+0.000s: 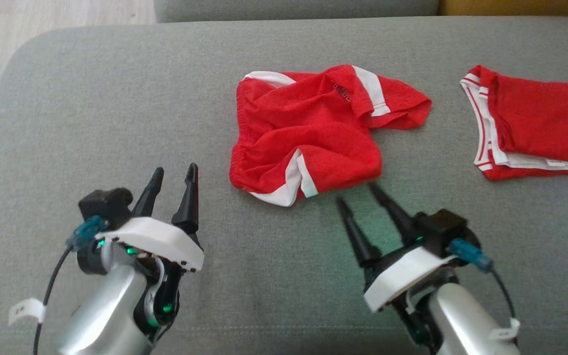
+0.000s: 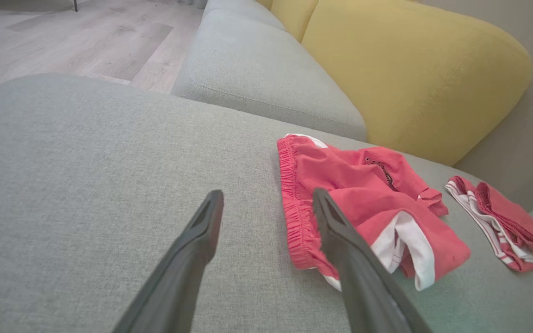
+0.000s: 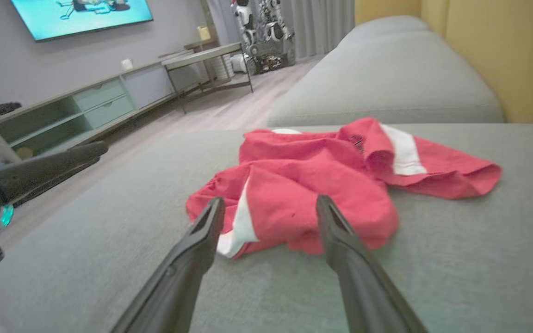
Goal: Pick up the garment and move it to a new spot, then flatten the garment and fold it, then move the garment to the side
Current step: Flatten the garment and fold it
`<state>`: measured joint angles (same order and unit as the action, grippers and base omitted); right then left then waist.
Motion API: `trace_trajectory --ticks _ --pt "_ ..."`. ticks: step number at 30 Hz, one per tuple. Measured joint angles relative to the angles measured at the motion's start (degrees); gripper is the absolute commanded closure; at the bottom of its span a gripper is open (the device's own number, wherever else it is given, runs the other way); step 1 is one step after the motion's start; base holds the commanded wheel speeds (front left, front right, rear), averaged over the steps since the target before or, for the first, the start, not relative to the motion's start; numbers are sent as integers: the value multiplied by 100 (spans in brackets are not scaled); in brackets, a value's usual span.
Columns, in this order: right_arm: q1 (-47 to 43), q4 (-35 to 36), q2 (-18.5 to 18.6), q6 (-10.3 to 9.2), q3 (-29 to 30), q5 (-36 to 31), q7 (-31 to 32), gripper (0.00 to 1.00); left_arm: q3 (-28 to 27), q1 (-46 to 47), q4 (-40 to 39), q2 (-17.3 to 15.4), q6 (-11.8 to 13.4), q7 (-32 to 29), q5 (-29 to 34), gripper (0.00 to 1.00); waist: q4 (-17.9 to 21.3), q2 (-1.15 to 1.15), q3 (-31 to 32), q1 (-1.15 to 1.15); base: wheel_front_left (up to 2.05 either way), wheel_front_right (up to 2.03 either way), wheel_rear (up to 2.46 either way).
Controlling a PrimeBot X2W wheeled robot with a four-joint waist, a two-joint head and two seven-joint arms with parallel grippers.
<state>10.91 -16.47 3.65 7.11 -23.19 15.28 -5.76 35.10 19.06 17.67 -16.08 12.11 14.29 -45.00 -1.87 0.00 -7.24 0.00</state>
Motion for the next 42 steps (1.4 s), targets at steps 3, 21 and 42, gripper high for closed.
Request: trace_trajectory --ticks 3,21,42 --pt "13 -57 57 0 -285 91 196 0 -257 -159 -89 160 -20 1 125 0 -76 0 -35 0 0 0 0" --pt "783 -1395 52 0 -259 386 361 0 -1010 -330 138 762 -561 1 835 0 -613 0 -321 0 0 0 0" --pt "1317 -1897 38 0 -458 853 19 0 -1485 -329 434 1109 -911 1 1274 0 -792 0 -528 0 0 0 0"
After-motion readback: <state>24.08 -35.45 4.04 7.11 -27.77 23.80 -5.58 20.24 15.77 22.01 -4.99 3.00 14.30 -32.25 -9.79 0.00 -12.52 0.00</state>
